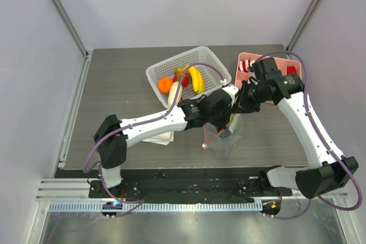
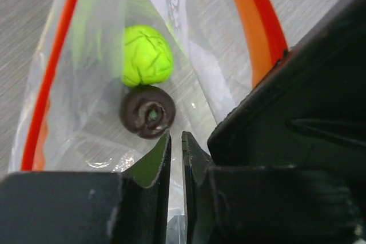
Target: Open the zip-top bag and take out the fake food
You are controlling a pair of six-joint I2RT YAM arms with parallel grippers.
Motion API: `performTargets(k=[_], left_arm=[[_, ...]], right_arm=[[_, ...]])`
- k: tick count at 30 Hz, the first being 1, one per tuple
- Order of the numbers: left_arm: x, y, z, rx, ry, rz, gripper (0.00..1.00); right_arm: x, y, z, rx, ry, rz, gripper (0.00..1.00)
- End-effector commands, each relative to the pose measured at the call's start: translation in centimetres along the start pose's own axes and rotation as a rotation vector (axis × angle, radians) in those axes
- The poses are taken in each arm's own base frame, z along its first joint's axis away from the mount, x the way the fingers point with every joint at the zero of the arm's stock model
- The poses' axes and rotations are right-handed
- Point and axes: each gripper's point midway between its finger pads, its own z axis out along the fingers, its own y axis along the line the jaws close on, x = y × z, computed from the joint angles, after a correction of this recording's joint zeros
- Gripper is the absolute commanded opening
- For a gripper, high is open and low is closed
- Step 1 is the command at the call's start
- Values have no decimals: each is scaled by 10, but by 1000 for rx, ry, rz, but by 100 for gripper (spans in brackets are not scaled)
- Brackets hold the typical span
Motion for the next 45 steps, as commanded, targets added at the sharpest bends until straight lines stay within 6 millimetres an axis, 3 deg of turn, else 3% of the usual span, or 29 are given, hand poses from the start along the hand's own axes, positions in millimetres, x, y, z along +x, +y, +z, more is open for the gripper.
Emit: performTargets(k=[1, 7, 11, 18, 21, 22, 24, 28, 34, 37, 40, 41, 45], left_arm=[[12, -13, 21, 83, 22, -39, 11], [33, 0, 37, 92, 69, -119, 13], [45, 14, 46, 37, 92, -128, 22], [40, 25, 58, 10, 49, -181, 33], [41, 27, 60, 31, 30, -218, 43], [29, 21, 58, 63, -23, -236, 51], [37, 21, 60, 83, -8, -248, 59], [47, 26, 73, 63, 18, -253, 63], [39, 33, 86, 27, -36, -249, 74], [41, 29, 97, 52, -33, -249, 75], [57, 33, 105, 43, 2, -248, 75], [52, 32, 107, 50, -18, -247, 74], [57, 45, 117, -7, -27, -217, 71]], right_arm=[[-6, 19, -11, -68, -27, 0, 1], [-2, 13, -9, -56, -28, 1, 1], [5, 5, 0, -46, -21, 3, 1], [18, 1, 14, -54, 33, 51, 1], [20, 13, 12, -118, 47, 83, 1], [20, 18, 12, -146, 56, 93, 1], [19, 22, 11, -159, 55, 106, 1], [18, 24, 11, -161, 55, 119, 1], [24, 18, 15, -148, 72, 147, 1], [26, 17, 16, -144, 74, 152, 1], [26, 15, 16, -135, 70, 152, 1], [26, 14, 16, -132, 70, 152, 1], [29, 12, 19, -123, 79, 158, 1]])
